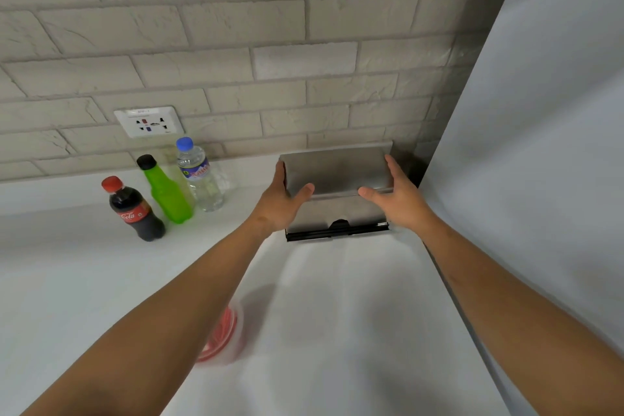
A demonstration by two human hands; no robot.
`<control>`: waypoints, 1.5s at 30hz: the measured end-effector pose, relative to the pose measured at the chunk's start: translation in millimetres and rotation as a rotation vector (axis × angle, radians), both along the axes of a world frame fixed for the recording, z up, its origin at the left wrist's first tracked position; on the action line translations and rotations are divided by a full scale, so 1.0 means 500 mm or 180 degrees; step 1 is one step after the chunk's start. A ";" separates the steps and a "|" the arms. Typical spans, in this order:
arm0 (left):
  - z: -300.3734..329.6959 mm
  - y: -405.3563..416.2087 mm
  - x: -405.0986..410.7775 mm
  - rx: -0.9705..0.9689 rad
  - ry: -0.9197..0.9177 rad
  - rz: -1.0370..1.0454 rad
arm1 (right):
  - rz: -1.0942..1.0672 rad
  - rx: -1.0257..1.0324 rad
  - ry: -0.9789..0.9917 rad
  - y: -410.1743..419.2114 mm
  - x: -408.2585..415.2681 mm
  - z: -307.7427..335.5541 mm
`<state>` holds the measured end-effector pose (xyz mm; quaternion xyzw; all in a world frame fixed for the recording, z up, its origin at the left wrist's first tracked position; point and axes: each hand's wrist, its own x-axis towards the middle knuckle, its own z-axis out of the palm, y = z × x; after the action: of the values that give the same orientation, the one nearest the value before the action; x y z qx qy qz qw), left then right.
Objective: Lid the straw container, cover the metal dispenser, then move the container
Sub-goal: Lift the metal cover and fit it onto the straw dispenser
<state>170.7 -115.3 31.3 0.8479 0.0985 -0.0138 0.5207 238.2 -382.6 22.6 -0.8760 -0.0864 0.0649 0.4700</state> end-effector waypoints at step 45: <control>0.030 0.034 0.062 0.0381 0.0240 -0.0421 | -0.0394 -0.0343 -0.0217 -0.015 0.006 0.016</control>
<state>201.4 -98.4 46.3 0.8811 0.0625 -0.0741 0.4630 241.1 -390.0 30.6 -0.9054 -0.0444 0.0105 0.4222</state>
